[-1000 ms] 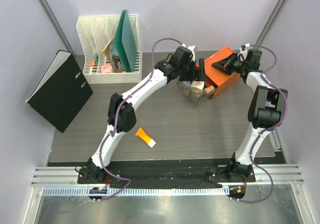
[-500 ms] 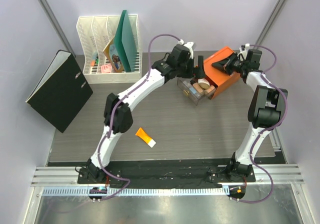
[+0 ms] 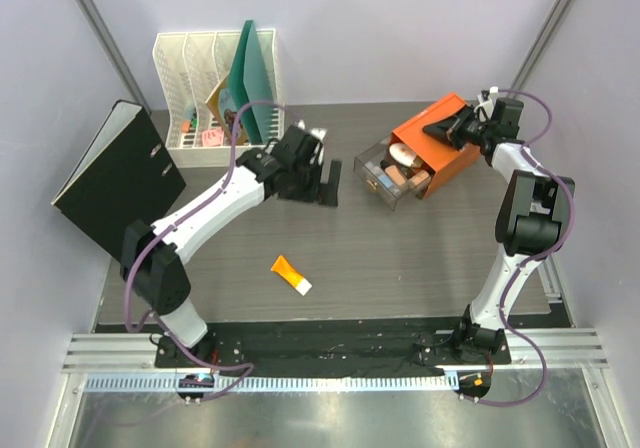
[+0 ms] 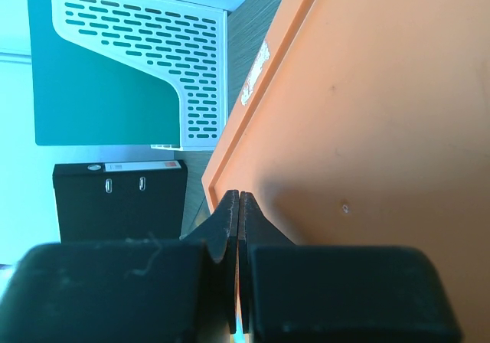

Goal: Organize the makeup

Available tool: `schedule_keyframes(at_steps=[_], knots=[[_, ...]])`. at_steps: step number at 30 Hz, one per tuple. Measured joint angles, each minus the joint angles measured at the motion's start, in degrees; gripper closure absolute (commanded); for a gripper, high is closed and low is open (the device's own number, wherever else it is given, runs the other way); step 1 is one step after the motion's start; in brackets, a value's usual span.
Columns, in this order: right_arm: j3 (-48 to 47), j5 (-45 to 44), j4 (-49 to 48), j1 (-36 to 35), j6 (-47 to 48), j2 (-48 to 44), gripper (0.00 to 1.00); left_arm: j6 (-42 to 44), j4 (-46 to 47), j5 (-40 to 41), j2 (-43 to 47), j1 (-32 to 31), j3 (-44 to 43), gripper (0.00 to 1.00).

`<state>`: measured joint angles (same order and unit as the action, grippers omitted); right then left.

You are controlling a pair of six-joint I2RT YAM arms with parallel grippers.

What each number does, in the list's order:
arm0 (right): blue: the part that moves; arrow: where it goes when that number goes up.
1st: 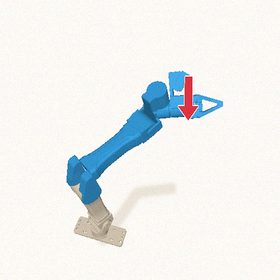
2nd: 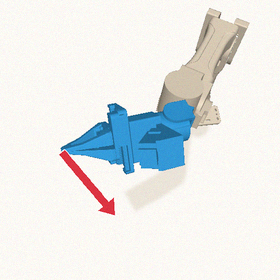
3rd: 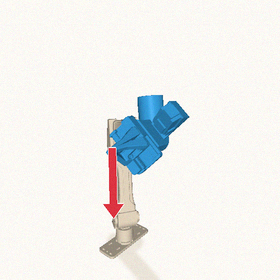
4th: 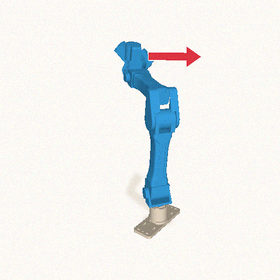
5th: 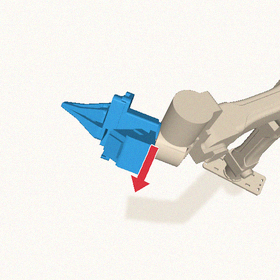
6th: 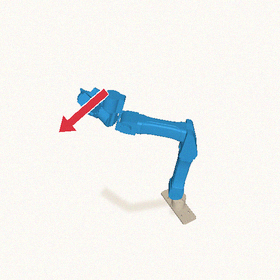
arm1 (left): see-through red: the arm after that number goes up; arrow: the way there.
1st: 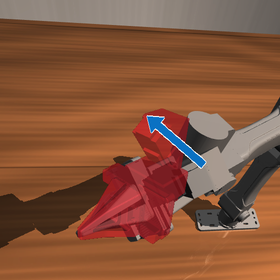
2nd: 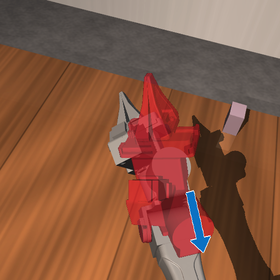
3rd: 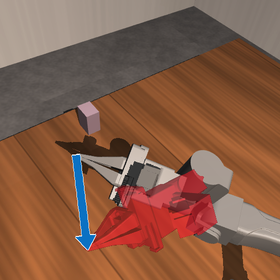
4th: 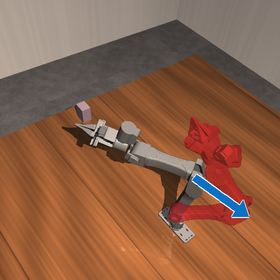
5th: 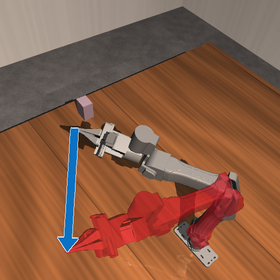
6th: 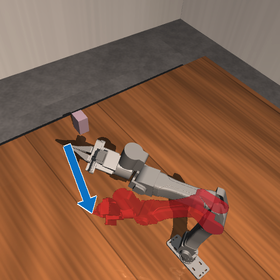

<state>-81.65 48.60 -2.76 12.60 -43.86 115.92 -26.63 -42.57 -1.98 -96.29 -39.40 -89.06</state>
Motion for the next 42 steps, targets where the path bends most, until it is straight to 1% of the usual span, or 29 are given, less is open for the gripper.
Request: schedule_keyframes(at_steps=[5, 8, 10, 15, 20, 26, 29, 34, 37, 42], knots=[[0.0, 0.0, 0.0, 0.0, 0.0, 0.0, 0.99, -2.9, -10.4, -0.6, 1.3, -0.5, 8.9, 0.02], [0.0, 0.0, 0.0, 0.0, 0.0, 0.0, 0.99, -4.5, -15.6, -1.4, 1.3, -0.8, 12.2, 0.0], [0.0, 0.0, 0.0, 0.0, 0.0, 0.0, 0.99, -5.4, -17.4, -1.8, 1.3, -0.9, 13.9, 0.0], [0.0, 0.0, 0.0, 0.0, 0.0, 0.0, 0.99, -7.2, -18.7, -3.7, 0.9, -0.9, 18.5, 0.0], [0.0, 0.0, 0.0, 0.0, 0.0, 0.0, 0.99, -8.5, -18.9, -8.0, -3.6, -1.0, 18.8, 0.0], [0.0, 0.0, 0.0, 0.0, 0.0, 0.0, 0.99, -9.9, -15.6, -13.0, -9.1, -1.0, 19.2, 0.0], [0.0, 0.0, 0.0, 0.0, 0.0, 0.0, 0.99, -10.5, -14.3, -14.1, -13.6, -1.1, 18.6, 0.0], [0.0, 0.1, 0.0, 0.0, 0.0, 0.0, 0.99, -10.8, -18.5, -13.6, -19.1, -1.1, 12.7, 0.0], [0.0, 0.1, 0.0, 0.0, 0.0, 0.0, 0.99, -10.3, -20.2, -11.4, -23.0, -1.2, 5.5, 0.01], [-0.1, 0.2, 0.0, 0.0, -0.1, 0.1, 0.99, -8.8, -20.3, -5.5, -28.0, -1.2, -5.4, 0.01]])
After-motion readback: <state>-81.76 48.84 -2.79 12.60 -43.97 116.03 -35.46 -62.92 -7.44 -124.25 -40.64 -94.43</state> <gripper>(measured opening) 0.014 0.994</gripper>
